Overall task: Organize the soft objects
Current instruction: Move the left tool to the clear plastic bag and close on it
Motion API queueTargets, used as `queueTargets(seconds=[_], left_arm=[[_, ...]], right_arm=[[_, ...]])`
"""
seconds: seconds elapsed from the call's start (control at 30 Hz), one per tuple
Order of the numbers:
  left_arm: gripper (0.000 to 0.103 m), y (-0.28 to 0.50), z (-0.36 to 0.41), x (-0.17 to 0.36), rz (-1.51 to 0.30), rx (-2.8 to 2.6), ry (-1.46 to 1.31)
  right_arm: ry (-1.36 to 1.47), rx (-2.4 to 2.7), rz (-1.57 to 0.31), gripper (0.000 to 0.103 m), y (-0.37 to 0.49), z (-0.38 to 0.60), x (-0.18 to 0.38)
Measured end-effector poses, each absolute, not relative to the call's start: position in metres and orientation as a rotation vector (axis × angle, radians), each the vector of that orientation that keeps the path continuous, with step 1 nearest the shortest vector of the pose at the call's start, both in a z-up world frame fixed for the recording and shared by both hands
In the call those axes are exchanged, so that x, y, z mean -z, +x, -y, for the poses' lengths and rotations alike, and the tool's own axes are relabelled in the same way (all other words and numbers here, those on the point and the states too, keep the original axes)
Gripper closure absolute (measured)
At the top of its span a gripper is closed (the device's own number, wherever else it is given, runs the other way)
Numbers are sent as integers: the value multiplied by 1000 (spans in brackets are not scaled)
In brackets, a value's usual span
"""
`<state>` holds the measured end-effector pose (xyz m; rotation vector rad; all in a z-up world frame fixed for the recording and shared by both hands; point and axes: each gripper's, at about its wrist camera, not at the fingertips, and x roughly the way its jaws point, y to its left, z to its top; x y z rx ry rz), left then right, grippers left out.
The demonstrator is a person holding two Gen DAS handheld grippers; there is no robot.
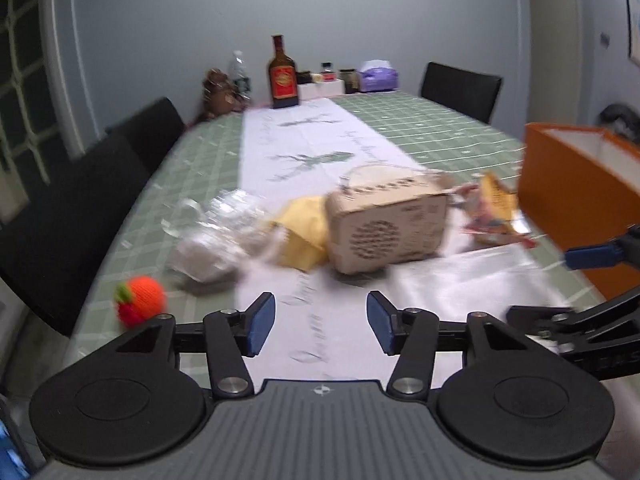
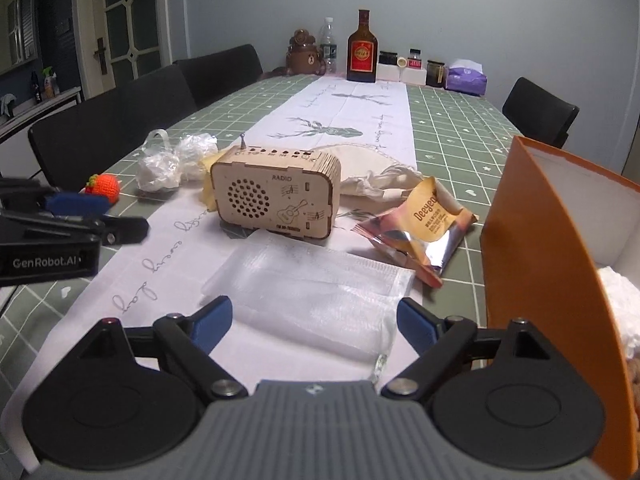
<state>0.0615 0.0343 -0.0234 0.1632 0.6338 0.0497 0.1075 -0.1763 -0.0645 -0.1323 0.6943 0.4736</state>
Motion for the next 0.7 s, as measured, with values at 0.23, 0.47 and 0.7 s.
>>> queueTargets(seconds=[0.23,0.47,0.7], left_arm=[[35,112,-49,26,-569,-175,333],[22,159,-64,43,-616,-263,316],[20,185,-70,73,-707,-313,408]], right_arm=[[-93,-464,-720,12,144,165,59],[-74,-482,-754,12,166,155,61],[-43,-477,-806,12,174,159,71]])
